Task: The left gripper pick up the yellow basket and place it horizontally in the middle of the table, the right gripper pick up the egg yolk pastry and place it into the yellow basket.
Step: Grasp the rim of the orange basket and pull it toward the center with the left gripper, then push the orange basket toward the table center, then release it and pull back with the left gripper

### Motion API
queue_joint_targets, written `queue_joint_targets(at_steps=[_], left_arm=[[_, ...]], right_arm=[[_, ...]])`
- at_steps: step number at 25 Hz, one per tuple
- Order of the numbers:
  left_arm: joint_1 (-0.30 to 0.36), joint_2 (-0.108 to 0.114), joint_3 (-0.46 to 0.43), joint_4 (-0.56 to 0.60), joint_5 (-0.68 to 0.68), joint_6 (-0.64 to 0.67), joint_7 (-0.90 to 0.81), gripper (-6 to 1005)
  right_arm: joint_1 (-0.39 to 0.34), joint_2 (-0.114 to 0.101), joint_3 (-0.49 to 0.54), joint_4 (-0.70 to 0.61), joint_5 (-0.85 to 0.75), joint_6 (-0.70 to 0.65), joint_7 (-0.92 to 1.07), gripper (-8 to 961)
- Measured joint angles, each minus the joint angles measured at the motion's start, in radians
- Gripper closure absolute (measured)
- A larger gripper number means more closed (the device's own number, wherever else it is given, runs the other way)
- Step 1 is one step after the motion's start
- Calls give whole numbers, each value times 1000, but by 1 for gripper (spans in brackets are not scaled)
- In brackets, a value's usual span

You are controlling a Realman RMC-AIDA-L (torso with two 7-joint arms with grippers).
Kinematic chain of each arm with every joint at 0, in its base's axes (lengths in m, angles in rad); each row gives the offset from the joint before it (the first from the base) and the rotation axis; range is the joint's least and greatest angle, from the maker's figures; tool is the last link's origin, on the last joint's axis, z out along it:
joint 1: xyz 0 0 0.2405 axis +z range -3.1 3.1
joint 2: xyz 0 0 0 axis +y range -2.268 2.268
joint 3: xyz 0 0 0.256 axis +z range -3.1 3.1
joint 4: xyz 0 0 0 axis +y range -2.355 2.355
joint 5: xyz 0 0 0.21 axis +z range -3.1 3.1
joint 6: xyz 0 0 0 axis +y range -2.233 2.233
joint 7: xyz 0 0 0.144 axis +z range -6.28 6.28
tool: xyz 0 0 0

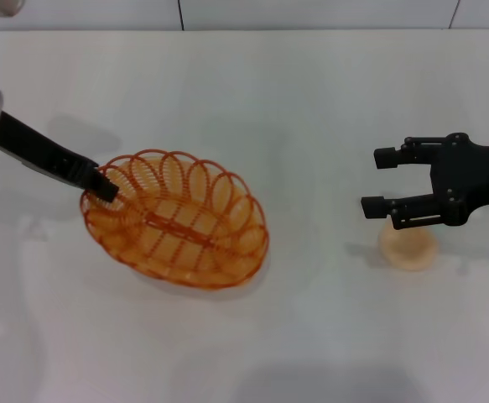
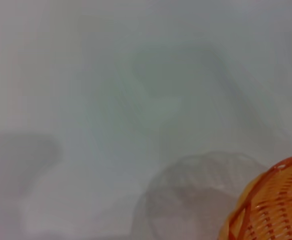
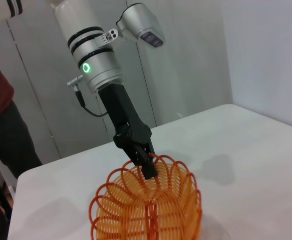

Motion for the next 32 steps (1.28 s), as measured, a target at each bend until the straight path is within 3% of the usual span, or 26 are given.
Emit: queue_joint_targets(at_steps=[5, 13, 32], left_arm=[[-16, -7, 6, -18, -10, -5, -135, 914], [-28, -48, 6, -48, -26, -56, -195, 910], [-15, -64, 6, -210, -111, -198, -171, 894]], right_arm=[[1, 0, 0, -1, 0, -3, 0, 139], [11, 0, -4, -1, -8, -6, -1, 139], [15, 0, -8, -11, -7, -12, 0, 139]])
